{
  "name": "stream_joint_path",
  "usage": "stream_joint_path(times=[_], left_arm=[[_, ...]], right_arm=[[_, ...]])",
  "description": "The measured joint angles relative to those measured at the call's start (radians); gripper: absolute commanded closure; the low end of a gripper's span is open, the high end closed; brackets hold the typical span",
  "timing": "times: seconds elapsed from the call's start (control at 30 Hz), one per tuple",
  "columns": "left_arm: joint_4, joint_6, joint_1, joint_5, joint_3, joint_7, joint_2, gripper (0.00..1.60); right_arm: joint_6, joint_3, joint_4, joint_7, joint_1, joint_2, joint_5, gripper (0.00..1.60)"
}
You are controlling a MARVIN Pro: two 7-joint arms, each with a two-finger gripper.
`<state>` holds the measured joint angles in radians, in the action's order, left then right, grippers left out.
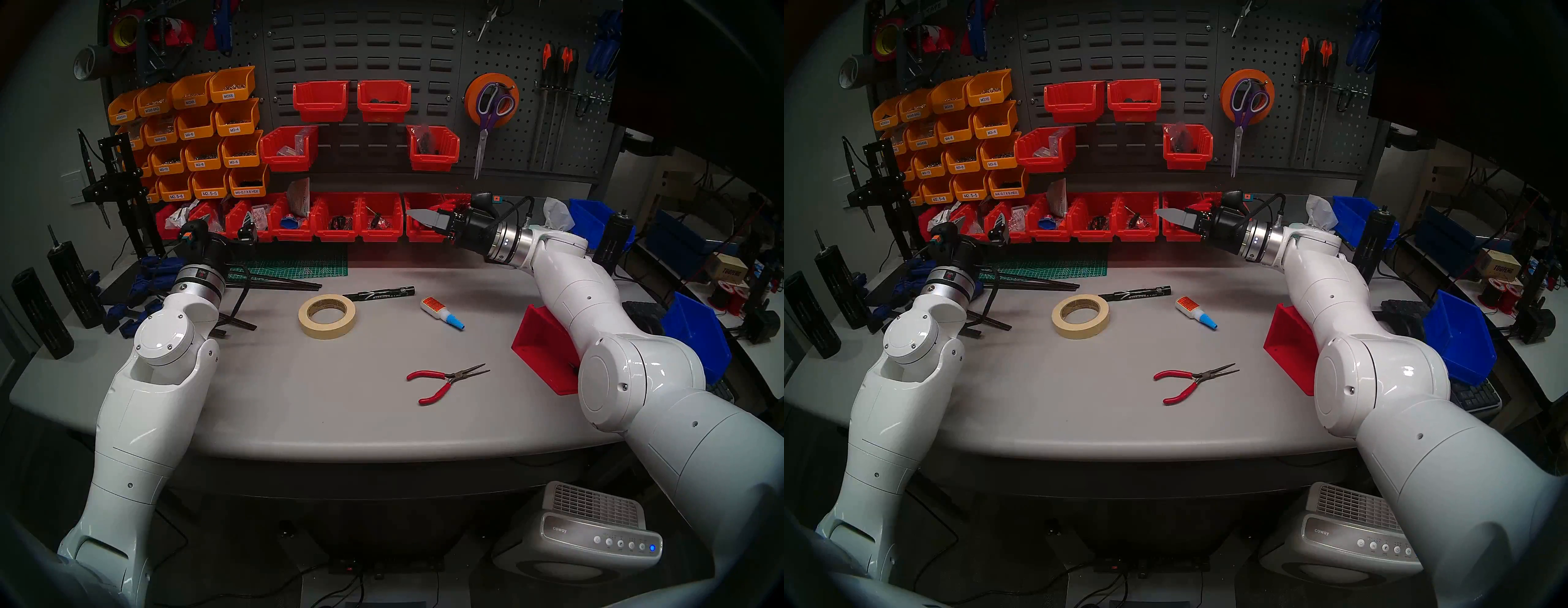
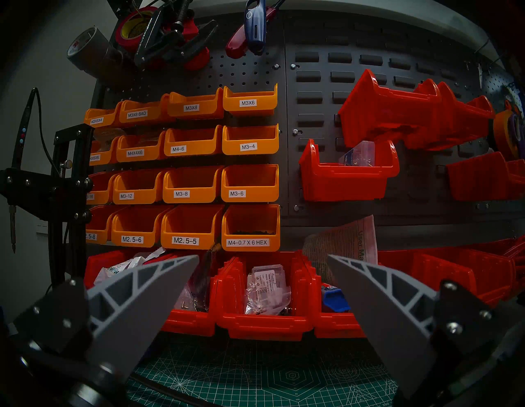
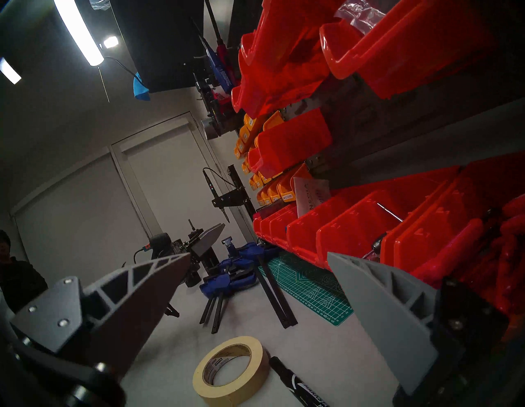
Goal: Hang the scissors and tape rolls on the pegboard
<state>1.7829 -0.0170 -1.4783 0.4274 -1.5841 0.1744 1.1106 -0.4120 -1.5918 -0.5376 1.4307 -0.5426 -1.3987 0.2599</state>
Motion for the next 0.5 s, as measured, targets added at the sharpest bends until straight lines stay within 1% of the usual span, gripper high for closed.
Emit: stream_joint_path(times=[0.5], left_arm=[[0.000, -0.001, 0.000, 0.000, 0.000, 0.000, 0.000, 0.00]], right_arm=[[-0.048, 0.021, -0.142, -0.049, -0.065, -0.007, 0.004, 0.00]])
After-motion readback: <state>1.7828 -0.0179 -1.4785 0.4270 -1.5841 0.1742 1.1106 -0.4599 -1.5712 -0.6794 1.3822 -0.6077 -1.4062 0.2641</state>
